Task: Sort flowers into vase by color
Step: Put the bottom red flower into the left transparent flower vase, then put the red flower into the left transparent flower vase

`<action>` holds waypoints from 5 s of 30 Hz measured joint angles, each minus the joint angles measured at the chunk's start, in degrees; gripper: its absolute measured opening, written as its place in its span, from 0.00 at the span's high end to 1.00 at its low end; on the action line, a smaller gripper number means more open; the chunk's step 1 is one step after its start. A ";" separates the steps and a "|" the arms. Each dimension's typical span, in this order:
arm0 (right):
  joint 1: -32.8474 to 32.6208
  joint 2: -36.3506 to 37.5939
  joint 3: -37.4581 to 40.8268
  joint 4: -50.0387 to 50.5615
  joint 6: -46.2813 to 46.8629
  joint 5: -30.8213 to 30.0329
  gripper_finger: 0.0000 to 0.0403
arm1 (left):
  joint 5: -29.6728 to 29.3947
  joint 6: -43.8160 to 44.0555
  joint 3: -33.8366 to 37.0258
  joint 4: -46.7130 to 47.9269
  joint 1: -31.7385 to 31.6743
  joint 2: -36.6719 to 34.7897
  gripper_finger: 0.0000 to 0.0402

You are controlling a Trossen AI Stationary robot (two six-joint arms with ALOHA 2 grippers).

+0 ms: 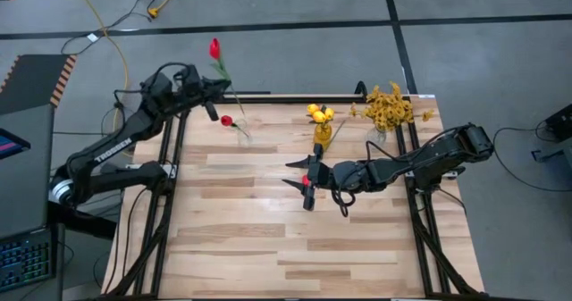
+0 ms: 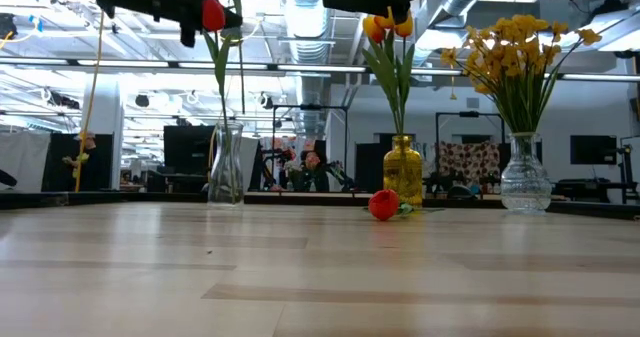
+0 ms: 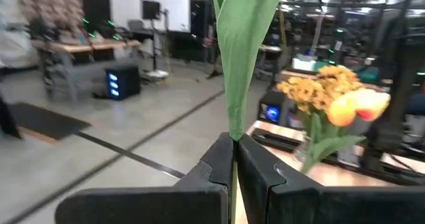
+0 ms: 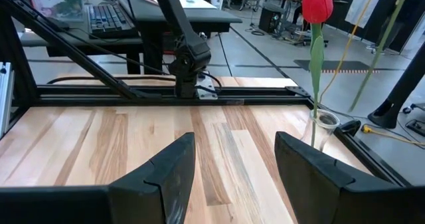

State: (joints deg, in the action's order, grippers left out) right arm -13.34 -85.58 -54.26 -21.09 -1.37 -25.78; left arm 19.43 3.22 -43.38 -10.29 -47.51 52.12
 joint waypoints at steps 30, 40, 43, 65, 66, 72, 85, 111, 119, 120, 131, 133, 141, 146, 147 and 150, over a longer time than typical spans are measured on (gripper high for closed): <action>0.00 0.00 0.00 1.82 -0.04 0.00 0.42 | 1.57 -2.58 1.06 10.59 0.35 4.20 1.00; 0.02 0.00 0.00 1.80 -0.02 0.00 0.42 | 0.82 -2.78 1.06 10.83 1.72 7.31 1.00; 0.02 0.00 0.00 1.80 -0.04 0.00 0.42 | 0.80 -2.78 1.06 10.91 1.93 7.54 1.00; 0.00 0.00 0.00 1.80 -0.04 0.00 0.42 | 0.73 -3.97 1.06 10.87 1.93 7.52 0.78; 0.01 0.00 0.00 1.80 -0.04 0.00 0.42 | 0.73 -4.17 1.06 10.87 1.93 7.50 0.76; 0.01 0.00 0.00 1.80 -0.04 0.00 0.42 | 0.75 -4.26 1.06 10.87 1.93 7.50 0.64; 0.02 0.00 0.00 1.80 -0.04 0.00 0.42 | -0.93 -4.38 1.06 10.80 -0.62 5.93 0.58; 5.84 0.02 0.00 25.39 2.95 6.43 0.42 | -3.03 -11.10 1.06 26.11 0.06 -23.41 0.58; 9.28 0.02 0.00 38.09 2.84 6.75 0.42 | -2.62 -9.72 1.03 34.82 2.76 -28.14 0.58; 9.94 0.02 0.00 39.92 2.76 7.24 0.42 | -2.61 -9.26 1.03 35.49 3.03 -28.42 0.58; 14.85 0.02 0.00 49.17 -6.19 9.02 0.42 | 1.94 -7.03 1.03 44.36 6.07 -28.72 0.58; 15.49 0.02 0.00 49.12 -8.41 10.27 0.42 | 3.35 -6.45 1.03 45.04 6.76 -28.72 0.59; 17.27 0.02 0.00 48.91 -12.66 12.18 0.42 | 6.33 -3.29 1.03 45.95 9.86 -28.72 0.59; 18.04 0.02 1.62 47.05 -12.81 12.19 0.42 | 6.35 -2.95 1.83 45.79 12.82 -28.72 0.59; 18.10 0.00 2.10 46.92 -13.18 12.17 0.42 | 6.35 -2.94 2.24 45.50 13.39 -28.72 0.59; 18.38 -0.02 2.28 46.72 -16.33 12.11 0.42 | 6.30 -2.28 3.87 44.76 14.82 -28.72 0.59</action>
State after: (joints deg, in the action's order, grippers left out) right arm 5.04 -85.60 -51.98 25.63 -17.69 -13.67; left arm 25.73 0.95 -39.51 34.47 -32.68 23.40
